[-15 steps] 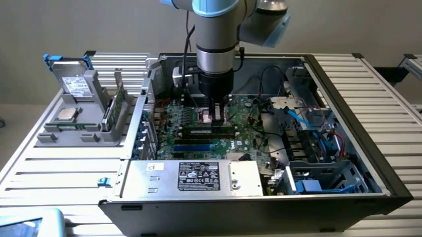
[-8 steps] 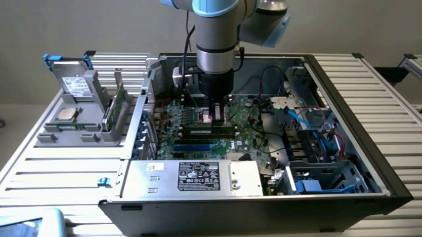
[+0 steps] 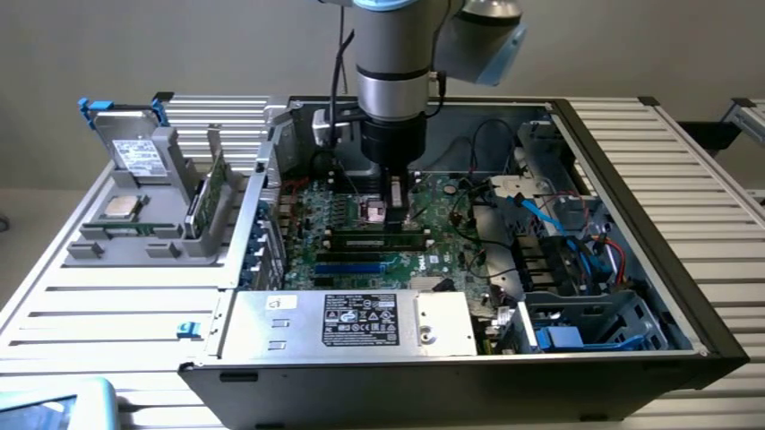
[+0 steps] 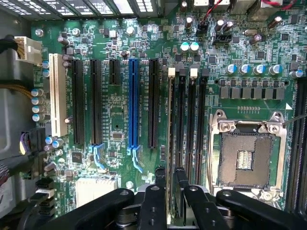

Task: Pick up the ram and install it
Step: 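Insert the ram into the slot, then press down the ram until it locks into place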

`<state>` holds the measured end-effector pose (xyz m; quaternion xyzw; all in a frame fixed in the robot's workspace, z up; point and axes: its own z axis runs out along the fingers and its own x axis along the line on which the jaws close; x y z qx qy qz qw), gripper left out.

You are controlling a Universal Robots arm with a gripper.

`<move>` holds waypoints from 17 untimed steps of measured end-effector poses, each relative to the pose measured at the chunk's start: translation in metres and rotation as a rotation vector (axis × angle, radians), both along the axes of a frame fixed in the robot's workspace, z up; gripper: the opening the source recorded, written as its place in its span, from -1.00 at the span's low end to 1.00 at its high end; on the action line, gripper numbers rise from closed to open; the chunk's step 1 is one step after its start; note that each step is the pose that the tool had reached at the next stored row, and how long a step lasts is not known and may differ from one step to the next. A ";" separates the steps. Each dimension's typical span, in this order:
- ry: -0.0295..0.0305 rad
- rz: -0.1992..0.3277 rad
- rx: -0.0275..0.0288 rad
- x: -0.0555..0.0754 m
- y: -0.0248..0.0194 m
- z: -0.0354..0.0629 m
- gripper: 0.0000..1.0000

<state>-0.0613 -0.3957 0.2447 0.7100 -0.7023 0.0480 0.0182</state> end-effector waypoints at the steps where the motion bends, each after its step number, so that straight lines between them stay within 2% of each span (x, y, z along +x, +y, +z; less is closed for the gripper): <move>1: 0.0000 0.000 -0.0001 0.002 0.0000 0.0045 -0.55; 5: 0.0009 0.000 -0.0001 0.011 0.0000 0.0160 -0.55; 7: 0.0053 0.000 0.0000 0.012 0.0000 0.0162 -0.55; 17: 0.0077 0.000 -0.0004 0.012 0.0000 0.0163 -0.55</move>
